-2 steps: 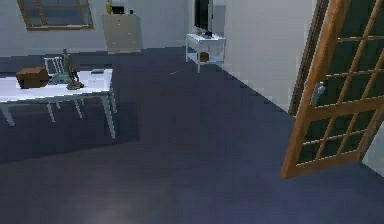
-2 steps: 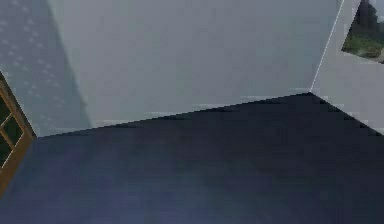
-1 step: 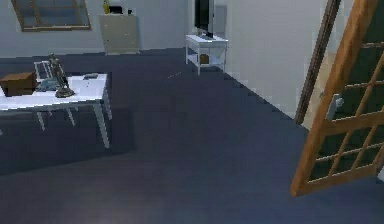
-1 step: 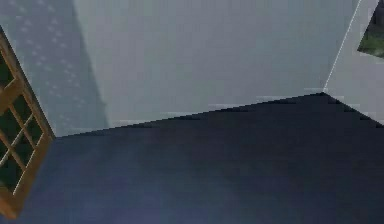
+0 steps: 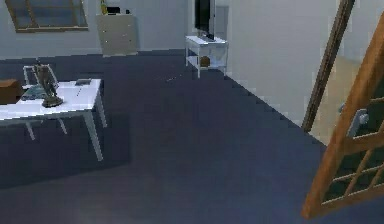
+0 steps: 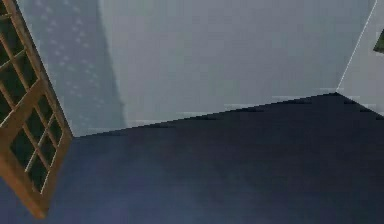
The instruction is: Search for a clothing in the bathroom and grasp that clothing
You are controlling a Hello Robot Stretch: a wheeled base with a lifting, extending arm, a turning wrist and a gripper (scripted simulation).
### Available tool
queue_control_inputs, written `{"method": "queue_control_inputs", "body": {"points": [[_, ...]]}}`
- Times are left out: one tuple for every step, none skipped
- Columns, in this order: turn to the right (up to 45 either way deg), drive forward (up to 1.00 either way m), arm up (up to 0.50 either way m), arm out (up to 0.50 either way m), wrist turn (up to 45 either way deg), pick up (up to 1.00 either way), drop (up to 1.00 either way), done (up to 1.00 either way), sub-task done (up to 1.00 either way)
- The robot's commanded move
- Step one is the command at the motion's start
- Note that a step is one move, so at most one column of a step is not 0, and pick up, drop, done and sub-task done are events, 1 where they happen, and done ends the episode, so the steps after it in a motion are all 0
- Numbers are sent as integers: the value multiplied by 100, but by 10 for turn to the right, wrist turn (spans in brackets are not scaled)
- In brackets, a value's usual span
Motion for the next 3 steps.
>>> {"method": "queue_control_inputs", "body": {"points": [[120,0,0,0,0,0,0,0,0],[0,100,0,0,0,0,0,0,0],[60,0,0,0,0,0,0,0,0]]}}
